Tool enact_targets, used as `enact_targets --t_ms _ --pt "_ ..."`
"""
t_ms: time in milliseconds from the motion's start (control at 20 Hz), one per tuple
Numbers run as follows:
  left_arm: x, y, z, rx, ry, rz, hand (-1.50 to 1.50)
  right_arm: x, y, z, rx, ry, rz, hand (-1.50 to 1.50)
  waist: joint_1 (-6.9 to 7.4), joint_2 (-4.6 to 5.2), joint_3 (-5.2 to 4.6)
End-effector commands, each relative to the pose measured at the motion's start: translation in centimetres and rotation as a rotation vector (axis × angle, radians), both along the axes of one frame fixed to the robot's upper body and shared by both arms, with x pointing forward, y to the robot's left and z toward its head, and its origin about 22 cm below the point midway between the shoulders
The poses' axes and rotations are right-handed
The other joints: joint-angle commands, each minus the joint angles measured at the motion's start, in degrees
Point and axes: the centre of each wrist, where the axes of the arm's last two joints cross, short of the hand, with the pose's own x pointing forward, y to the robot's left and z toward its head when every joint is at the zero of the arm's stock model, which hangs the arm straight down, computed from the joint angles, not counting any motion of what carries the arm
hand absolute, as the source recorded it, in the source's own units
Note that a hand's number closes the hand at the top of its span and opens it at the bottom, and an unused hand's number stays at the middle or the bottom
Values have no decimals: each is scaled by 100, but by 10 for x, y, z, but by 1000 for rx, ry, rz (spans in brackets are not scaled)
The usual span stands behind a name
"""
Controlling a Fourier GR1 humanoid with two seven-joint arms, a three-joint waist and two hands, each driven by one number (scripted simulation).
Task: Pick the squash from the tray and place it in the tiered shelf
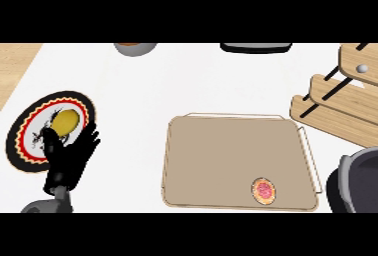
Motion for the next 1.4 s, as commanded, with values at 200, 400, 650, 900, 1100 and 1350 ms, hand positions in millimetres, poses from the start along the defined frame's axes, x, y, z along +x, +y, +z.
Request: enact_targets --t_ms 200,400,650,900,1100,1350 --pt "-3 4 1 -12 -10 -2 0 34 -13 -49 -42 -15 -16 150 5 -3 2" --pt "7 -9 -12 -10 -5 -18 0 39 -16 -39 -28 -48 25 150 -24 -1 -1" --pt "-3 -4 -2 -11 -9 8 0 41 -33 -34 -26 -36 50 150 -14 -5 0" --pt "-3 5 -12 7 -9 17 0 37 -45 -33 -119 39 52 150 -3 10 0" --pt "-3 6 -7 -2 12 27 0 28 -36 -25 135 -137 -18 -150 -97 -29 1" --pt "9 -2 6 -4 0 13 0 42 -36 -21 284 -232 -42 -150 -12 -6 1"
